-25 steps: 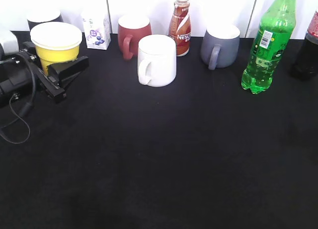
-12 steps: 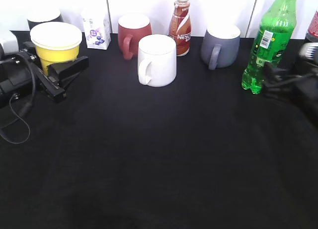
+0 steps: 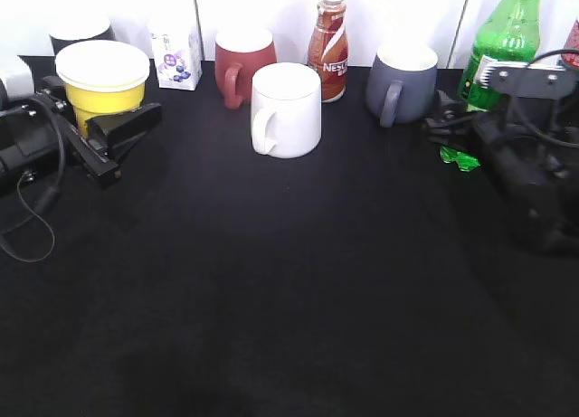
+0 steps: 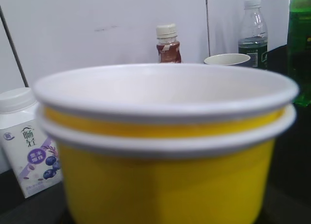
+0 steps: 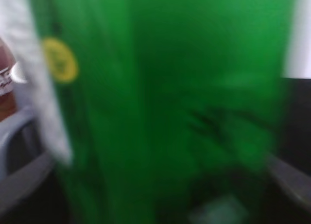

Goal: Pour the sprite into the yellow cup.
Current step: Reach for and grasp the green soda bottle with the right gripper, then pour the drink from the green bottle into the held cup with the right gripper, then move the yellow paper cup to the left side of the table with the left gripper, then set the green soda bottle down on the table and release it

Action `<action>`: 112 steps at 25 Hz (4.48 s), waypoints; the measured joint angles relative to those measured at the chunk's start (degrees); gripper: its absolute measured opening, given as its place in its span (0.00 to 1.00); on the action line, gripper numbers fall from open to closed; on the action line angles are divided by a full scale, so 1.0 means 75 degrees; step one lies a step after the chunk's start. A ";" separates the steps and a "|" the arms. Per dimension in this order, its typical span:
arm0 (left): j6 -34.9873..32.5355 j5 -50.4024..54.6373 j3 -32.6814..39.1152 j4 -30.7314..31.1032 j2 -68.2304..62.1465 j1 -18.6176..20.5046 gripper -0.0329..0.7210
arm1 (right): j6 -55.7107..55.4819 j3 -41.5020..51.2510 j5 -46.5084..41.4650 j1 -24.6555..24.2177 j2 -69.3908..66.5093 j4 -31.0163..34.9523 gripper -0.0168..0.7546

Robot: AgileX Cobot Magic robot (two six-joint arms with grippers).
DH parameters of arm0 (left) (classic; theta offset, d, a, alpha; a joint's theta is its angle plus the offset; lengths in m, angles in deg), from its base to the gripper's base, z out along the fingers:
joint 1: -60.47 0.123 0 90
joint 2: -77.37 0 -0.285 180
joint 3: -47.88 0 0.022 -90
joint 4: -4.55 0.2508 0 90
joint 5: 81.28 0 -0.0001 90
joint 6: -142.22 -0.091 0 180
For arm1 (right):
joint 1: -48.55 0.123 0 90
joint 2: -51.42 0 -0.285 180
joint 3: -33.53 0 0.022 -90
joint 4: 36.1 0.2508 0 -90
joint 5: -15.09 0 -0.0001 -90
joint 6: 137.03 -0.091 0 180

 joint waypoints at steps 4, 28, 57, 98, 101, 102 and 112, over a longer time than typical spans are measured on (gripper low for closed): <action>0.0000 0.0000 0.0000 0.0026 0.0000 0.0000 0.66 | 0.0025 -0.0259 0.0171 0.0000 -0.0181 0.0031 0.70; 0.0282 -0.0003 -0.0083 -0.0329 -0.0977 -0.2641 0.66 | 0.6735 0.0708 -0.1927 0.1282 0.2357 -0.3053 0.61; 0.0279 -0.0003 -0.0083 -0.0031 -0.0977 -0.2641 0.66 | 1.0948 0.0708 -0.1141 0.1282 0.2357 -0.2196 0.59; 0.0082 0.0096 -0.0083 -0.2481 -0.0982 -0.2177 0.66 | 0.1213 0.0708 -0.1338 0.1282 0.2357 -0.2027 0.59; -0.0528 0.0097 -0.0275 -0.2764 -0.0982 -0.1414 0.66 | 0.0934 0.0708 -0.1315 0.1282 0.2357 -0.2032 0.59; -0.0583 0.0097 -0.0397 -0.2778 -0.0982 -0.1134 0.66 | 0.0907 0.0708 -0.1312 0.1282 0.2357 -0.2032 0.59; -0.0644 0.0096 -0.3282 -0.2811 -0.3239 0.0303 0.66 | 0.0315 0.0708 -0.0540 0.1282 0.2357 -0.2058 0.59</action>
